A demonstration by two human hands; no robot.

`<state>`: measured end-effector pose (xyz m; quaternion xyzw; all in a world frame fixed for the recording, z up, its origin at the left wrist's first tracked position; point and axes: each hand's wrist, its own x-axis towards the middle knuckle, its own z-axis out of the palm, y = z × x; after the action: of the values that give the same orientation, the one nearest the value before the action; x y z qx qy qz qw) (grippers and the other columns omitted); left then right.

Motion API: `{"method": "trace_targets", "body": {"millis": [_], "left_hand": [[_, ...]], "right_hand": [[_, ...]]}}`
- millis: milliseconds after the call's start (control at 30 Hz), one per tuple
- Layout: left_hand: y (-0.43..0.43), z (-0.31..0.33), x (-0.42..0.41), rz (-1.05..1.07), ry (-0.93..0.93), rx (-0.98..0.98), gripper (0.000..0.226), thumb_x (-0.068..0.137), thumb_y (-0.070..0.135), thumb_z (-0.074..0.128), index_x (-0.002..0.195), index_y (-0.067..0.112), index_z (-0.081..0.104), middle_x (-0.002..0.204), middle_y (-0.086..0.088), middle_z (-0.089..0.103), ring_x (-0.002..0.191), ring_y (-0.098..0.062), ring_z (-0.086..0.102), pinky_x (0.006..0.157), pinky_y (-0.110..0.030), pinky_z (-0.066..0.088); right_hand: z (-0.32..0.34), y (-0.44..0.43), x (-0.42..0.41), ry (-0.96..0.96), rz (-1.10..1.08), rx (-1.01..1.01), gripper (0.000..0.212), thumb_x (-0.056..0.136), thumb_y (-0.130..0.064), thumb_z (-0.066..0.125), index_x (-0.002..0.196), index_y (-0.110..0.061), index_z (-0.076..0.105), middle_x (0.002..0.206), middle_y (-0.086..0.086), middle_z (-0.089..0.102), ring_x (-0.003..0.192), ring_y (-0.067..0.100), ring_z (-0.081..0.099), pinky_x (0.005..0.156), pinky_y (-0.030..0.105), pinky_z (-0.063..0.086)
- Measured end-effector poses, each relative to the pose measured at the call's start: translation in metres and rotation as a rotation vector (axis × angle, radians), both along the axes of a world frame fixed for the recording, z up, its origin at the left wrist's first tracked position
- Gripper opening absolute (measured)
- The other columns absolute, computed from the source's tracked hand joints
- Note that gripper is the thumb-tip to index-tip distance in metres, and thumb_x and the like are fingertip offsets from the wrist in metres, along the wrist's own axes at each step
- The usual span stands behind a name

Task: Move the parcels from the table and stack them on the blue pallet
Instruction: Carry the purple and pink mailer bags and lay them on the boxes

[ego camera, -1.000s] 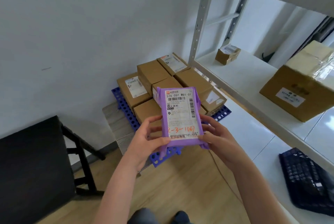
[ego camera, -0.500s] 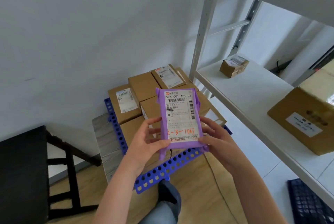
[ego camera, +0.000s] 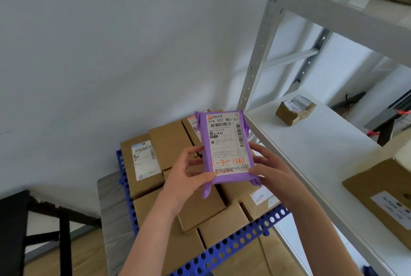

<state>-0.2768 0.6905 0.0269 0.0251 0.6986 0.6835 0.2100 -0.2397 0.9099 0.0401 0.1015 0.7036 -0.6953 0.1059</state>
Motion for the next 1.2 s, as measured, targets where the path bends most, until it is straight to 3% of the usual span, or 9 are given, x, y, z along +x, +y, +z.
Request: {"method": "trace_targets", "body": {"millis": [67, 167, 333, 567, 767, 867, 967, 1100, 1200], "left_hand": [[0.003, -0.001, -0.013, -0.019, 0.037, -0.091, 0.055, 0.075, 0.016, 0.077, 0.115, 0.039, 0.048, 0.113, 0.003, 0.063, 0.096, -0.014, 0.066, 0.083, -0.039, 0.056], [0.007, -0.008, -0.027, -0.036, 0.05, -0.172, 0.054, 0.077, 0.019, 0.076, 0.117, 0.038, 0.046, 0.112, 0.005, 0.063, 0.097, -0.012, 0.065, 0.086, -0.038, 0.054], [0.022, -0.017, -0.036, -0.008, 0.041, -0.212, 0.047, 0.08, 0.027, 0.072, 0.105, 0.051, 0.041, 0.106, 0.019, 0.061, 0.087, 0.01, 0.062, 0.062, -0.013, 0.049], [0.042, -0.032, -0.037, 0.146, -0.004, -0.245, 0.036, 0.084, 0.033, 0.066, 0.107, 0.048, 0.043, 0.108, 0.018, 0.063, 0.096, 0.0, 0.064, 0.088, -0.036, 0.054], [0.058, -0.032, -0.029, 0.223, 0.025, -0.365, 0.034, 0.09, 0.03, 0.06, 0.116, 0.039, 0.04, 0.092, 0.025, 0.062, 0.068, 0.002, 0.064, 0.061, -0.02, 0.057], [0.064, -0.034, -0.024, 0.287, 0.05, -0.419, 0.034, 0.09, 0.029, 0.06, 0.121, 0.032, 0.045, 0.098, 0.023, 0.059, 0.073, 0.009, 0.064, 0.057, -0.013, 0.053], [0.067, -0.038, -0.019, 0.351, 0.047, -0.45, 0.03, 0.09, 0.029, 0.06, 0.117, 0.03, 0.049, 0.09, 0.024, 0.062, 0.079, 0.015, 0.06, 0.058, -0.006, 0.047], [0.068, -0.043, -0.015, 0.423, 0.062, -0.496, 0.02, 0.088, 0.031, 0.063, 0.107, 0.029, 0.056, 0.072, 0.034, 0.064, 0.064, 0.01, 0.062, 0.054, -0.006, 0.046], [0.064, -0.048, -0.017, 0.488, 0.133, -0.656, 0.034, 0.082, 0.043, 0.065, 0.112, 0.027, 0.059, 0.096, 0.022, 0.065, 0.091, 0.006, 0.057, 0.075, -0.01, 0.043]], "right_hand": [[-0.004, 0.003, -0.013, -0.017, -0.005, 0.024, 0.052, 0.082, -0.003, 0.062, 0.115, -0.043, 0.059, 0.103, 0.008, 0.069, 0.095, 0.029, 0.067, 0.085, 0.048, 0.055], [-0.011, 0.009, -0.029, -0.048, 0.016, 0.068, 0.054, 0.087, 0.002, 0.057, 0.116, -0.043, 0.058, 0.104, 0.01, 0.067, 0.092, 0.029, 0.067, 0.086, 0.048, 0.054], [-0.021, 0.021, -0.056, -0.09, 0.048, 0.077, 0.048, 0.09, -0.002, 0.054, 0.114, -0.043, 0.056, 0.089, -0.005, 0.072, 0.082, 0.016, 0.069, 0.079, 0.037, 0.054], [-0.028, 0.035, -0.092, -0.11, 0.194, 0.109, 0.038, 0.091, -0.008, 0.058, 0.109, -0.042, 0.058, 0.09, -0.007, 0.074, 0.088, 0.015, 0.071, 0.08, 0.037, 0.058], [-0.039, 0.043, -0.101, -0.094, 0.284, 0.107, 0.036, 0.089, -0.013, 0.064, 0.106, -0.044, 0.058, 0.1, -0.005, 0.072, 0.095, 0.015, 0.07, 0.081, 0.035, 0.058], [-0.044, 0.046, -0.103, -0.053, 0.335, 0.133, 0.035, 0.089, -0.015, 0.064, 0.108, -0.044, 0.058, 0.096, -0.011, 0.072, 0.091, 0.01, 0.07, 0.073, 0.025, 0.058], [-0.05, 0.047, -0.107, -0.039, 0.352, 0.15, 0.032, 0.089, -0.018, 0.065, 0.114, -0.037, 0.06, 0.095, -0.014, 0.072, 0.089, 0.007, 0.07, 0.066, 0.02, 0.056], [-0.056, 0.048, -0.112, -0.04, 0.36, 0.177, 0.035, 0.086, -0.024, 0.068, 0.12, -0.028, 0.059, 0.105, -0.004, 0.069, 0.093, 0.012, 0.069, 0.064, 0.021, 0.057], [-0.06, 0.046, -0.115, -0.04, 0.362, 0.198, 0.039, 0.084, -0.025, 0.07, 0.121, -0.027, 0.056, 0.108, -0.001, 0.067, 0.096, 0.015, 0.067, 0.065, 0.023, 0.057]]}}
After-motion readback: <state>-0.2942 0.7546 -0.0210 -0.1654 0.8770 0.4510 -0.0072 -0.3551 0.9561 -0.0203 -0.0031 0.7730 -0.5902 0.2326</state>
